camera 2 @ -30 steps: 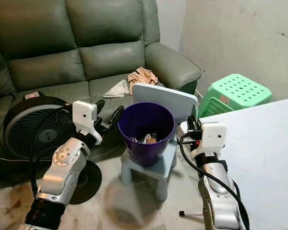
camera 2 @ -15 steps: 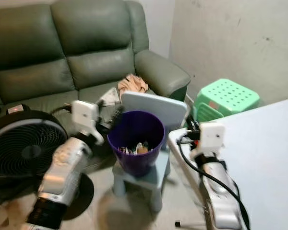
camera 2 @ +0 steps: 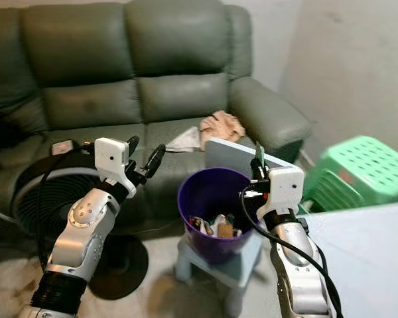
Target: Picking trash to rubbish bin
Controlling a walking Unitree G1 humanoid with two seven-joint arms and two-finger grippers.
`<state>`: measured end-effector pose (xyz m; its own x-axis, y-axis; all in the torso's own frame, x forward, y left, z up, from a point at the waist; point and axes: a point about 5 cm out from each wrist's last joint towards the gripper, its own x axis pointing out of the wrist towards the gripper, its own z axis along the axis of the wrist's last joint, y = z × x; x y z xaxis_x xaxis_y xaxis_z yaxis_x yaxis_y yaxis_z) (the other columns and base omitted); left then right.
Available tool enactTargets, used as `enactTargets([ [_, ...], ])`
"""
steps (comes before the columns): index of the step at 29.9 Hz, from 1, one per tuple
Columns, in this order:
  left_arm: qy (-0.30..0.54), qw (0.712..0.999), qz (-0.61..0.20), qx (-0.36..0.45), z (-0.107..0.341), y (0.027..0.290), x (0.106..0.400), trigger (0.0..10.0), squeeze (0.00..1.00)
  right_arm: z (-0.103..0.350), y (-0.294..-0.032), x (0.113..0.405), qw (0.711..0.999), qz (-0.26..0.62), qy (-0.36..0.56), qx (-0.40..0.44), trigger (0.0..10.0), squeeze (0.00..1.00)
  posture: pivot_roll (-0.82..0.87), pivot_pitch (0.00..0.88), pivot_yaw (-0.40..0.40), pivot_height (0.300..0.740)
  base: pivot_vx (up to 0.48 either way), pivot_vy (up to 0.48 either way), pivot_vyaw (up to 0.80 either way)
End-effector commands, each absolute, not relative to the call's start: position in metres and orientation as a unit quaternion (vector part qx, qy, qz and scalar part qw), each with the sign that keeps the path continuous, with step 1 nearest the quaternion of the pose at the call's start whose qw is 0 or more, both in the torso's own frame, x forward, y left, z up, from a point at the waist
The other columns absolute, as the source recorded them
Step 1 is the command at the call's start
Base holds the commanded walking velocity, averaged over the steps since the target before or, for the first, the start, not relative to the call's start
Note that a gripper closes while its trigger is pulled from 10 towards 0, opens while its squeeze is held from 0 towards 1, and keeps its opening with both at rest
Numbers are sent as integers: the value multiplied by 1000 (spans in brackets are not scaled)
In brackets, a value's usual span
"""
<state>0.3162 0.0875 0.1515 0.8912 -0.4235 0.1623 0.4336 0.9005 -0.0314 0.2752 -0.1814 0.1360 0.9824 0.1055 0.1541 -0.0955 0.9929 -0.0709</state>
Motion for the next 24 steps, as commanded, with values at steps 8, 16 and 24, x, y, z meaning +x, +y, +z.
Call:
enactTargets([
  [8, -89, 973, -213, -23, 155, 92, 315, 10000, 0, 137, -180, 276, 995, 53, -79, -16, 10000, 0, -47, 17, -7, 740, 0, 0, 200],
  [16, -88, 970, -224, -40, 151, 85, 306, 10000, 0, 128, -179, 293, 997, 47, -22, -49, 10000, 0, -49, 43, -8, 740, 0, 0, 0],
  [24, -101, 960, -257, -46, 146, 67, 284, 10000, 0, 134, -180, 323, 998, 36, -17, -48, 10000, 0, -28, 82, -29, 740, 0, 0, 0],
])
